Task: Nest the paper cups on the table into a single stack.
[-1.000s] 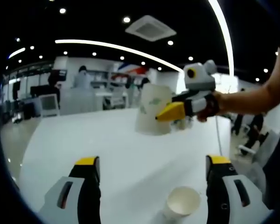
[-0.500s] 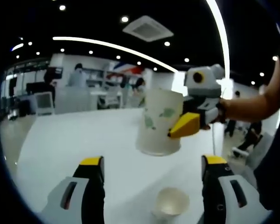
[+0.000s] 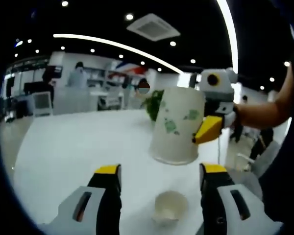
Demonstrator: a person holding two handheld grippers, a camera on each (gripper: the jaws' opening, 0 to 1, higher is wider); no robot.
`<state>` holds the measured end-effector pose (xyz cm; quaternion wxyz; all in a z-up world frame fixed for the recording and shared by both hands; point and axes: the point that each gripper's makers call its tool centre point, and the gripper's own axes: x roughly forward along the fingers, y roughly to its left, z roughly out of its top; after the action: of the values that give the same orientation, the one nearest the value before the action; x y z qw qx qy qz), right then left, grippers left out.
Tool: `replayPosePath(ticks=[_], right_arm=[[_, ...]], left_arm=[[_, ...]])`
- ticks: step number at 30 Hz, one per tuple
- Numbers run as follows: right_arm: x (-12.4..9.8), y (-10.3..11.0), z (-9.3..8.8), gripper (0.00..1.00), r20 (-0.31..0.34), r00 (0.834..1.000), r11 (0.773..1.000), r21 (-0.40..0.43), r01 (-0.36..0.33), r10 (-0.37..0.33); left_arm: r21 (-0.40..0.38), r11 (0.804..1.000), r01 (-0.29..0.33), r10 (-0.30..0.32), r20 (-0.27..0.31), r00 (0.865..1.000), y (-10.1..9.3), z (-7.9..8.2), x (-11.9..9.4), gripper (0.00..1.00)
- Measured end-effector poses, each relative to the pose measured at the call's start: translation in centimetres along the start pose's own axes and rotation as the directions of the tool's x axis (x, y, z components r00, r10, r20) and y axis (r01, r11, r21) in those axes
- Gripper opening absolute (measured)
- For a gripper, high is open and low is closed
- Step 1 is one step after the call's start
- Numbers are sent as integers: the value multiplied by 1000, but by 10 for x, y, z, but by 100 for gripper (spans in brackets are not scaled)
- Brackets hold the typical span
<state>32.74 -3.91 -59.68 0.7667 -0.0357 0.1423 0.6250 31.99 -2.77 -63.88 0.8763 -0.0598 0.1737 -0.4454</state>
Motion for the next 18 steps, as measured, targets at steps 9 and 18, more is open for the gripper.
replayPosePath(ticks=[9, 18], right_arm=[[-1, 4, -1, 36, 56, 998, 1000, -28, 0, 2], [-2, 10, -4, 36, 57, 998, 998, -50, -27, 30]], left_arm=[[-27, 996, 88, -87, 39, 995, -18, 5, -2, 30], [-54, 987, 154, -148, 99, 984, -27, 21, -9, 17]])
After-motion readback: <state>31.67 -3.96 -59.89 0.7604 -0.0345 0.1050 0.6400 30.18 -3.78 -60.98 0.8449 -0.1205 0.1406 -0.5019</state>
